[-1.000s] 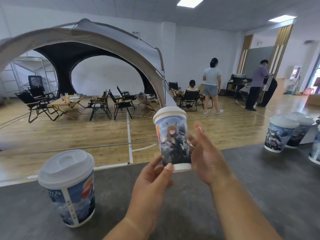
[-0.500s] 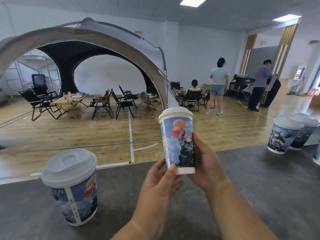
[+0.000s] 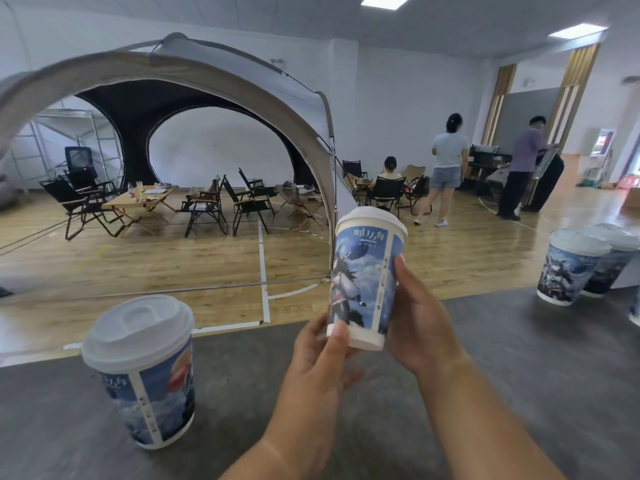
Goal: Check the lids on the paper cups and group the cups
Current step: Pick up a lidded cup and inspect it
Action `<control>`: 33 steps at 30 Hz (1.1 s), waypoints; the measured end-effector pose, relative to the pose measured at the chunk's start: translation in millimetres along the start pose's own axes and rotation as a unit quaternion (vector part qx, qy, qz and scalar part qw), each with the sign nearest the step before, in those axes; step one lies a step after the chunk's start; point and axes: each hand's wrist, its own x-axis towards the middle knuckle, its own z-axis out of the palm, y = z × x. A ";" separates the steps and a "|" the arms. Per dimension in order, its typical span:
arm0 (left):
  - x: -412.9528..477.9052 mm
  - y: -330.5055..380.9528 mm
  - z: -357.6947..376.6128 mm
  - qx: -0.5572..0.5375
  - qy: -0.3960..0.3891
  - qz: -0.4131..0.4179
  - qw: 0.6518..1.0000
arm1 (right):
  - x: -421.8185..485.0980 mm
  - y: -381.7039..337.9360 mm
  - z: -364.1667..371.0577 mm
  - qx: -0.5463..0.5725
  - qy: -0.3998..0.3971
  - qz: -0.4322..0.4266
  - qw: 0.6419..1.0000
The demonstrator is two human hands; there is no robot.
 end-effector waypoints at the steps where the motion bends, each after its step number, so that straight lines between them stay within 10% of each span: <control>1: -0.3 1.1 1.0 -0.044 -0.035 -0.049 0.997 | -0.6 -0.8 -2.5 0.016 -0.004 0.016 1.000; 8: 0.6 -2.5 0.2 -0.099 -0.055 -0.077 0.991 | -1.0 -1.3 -6.5 0.049 -0.037 0.028 0.998; 15: -2.0 -5.1 -4.4 0.160 0.030 0.085 0.983 | 0.5 2.6 1.5 -0.083 -0.013 -0.029 0.996; 23: -3.1 -0.6 -0.9 -0.110 -0.090 -0.099 0.985 | -4.1 -1.8 -4.9 0.005 -0.032 0.036 0.999; 33: 7.8 -8.9 -9.6 0.034 0.031 0.059 0.997 | 2.0 5.8 -5.0 -0.068 0.016 0.003 0.998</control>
